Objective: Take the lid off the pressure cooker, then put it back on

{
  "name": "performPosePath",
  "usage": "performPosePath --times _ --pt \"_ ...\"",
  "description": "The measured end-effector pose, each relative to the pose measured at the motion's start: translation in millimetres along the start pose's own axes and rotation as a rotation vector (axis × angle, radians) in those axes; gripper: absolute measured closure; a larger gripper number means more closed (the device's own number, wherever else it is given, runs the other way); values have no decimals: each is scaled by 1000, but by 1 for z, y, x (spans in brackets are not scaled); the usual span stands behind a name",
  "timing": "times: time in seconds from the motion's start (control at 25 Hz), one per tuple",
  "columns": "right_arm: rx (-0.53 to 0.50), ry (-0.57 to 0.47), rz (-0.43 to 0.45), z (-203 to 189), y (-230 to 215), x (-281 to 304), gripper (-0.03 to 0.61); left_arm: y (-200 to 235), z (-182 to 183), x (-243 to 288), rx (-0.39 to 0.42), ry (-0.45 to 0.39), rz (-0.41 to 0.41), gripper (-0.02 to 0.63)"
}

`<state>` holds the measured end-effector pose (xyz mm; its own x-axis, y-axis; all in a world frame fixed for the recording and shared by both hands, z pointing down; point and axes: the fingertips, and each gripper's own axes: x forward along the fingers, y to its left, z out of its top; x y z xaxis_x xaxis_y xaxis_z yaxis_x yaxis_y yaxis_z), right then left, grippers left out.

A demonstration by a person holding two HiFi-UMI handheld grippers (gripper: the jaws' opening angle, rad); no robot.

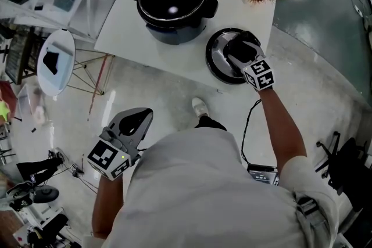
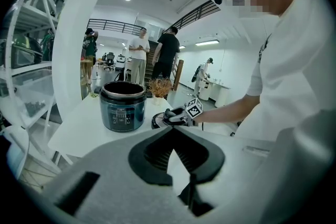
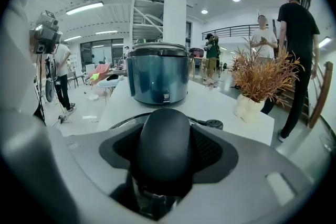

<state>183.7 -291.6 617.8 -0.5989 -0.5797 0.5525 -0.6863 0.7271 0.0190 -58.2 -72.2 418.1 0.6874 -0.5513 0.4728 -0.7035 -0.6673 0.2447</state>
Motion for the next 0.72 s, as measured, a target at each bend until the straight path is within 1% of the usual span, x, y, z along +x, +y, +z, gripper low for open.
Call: performPosePath --times 0.52,0.72 --pt "-41 2 -34 -9 3 3 279 0 -4 6 -15 3 -8 607" --pt "-33 -10 -42 -8 4 3 280 -3 -8 6 -15 5 -15 607"
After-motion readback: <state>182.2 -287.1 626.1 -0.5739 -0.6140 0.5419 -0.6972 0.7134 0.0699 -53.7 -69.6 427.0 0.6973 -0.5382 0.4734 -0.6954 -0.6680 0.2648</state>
